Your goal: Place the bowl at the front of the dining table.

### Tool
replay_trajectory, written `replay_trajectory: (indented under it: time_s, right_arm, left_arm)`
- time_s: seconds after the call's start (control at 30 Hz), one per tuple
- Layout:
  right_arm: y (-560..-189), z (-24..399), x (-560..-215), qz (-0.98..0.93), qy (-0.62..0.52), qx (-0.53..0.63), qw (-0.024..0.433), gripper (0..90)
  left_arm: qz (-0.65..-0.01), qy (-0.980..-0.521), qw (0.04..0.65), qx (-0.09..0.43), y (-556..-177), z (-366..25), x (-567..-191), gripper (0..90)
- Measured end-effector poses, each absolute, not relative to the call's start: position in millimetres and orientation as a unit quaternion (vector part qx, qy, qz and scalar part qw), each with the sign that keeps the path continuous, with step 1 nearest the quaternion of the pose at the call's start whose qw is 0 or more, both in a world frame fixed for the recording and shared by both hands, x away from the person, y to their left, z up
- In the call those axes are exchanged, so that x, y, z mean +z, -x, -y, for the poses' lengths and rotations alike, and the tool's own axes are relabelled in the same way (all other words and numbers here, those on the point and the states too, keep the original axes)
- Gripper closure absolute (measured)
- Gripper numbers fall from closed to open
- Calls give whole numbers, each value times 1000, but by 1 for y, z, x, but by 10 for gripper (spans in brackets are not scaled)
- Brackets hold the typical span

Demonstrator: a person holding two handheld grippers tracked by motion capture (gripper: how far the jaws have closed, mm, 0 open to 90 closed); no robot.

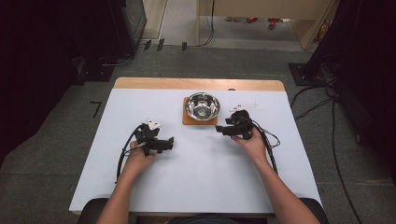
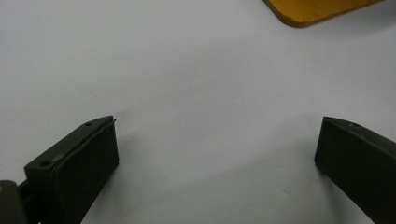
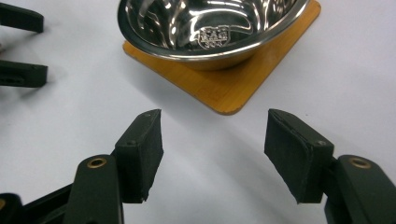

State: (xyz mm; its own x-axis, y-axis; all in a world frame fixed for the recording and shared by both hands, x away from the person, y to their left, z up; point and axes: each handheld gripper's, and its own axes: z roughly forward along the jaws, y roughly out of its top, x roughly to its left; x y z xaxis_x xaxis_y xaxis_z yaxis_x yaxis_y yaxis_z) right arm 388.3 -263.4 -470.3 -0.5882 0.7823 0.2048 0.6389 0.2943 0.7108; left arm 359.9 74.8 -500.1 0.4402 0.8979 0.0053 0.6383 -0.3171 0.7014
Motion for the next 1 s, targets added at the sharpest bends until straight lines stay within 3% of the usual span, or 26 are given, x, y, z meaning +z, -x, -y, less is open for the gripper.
replay_trajectory:
  time_s: [0.47,0.77,0.87,1.0]
  right_arm:
    - [-391,259,-491,-815,-440,359,113,351]
    - [-384,250,-495,-837,-398,344,151,259]
    - [-381,253,-501,-833,-385,370,145,147]
    - [-378,252,-503,-827,-394,367,159,117]
  left_arm:
    - [-489,-786,320,203,-360,-75,-500,0]
    - [-489,-786,320,203,-360,-75,-500,0]
    - [-489,-786,320,203,-360,-75,-500,0]
    - [-488,-786,320,203,-360,-75,-500,0]
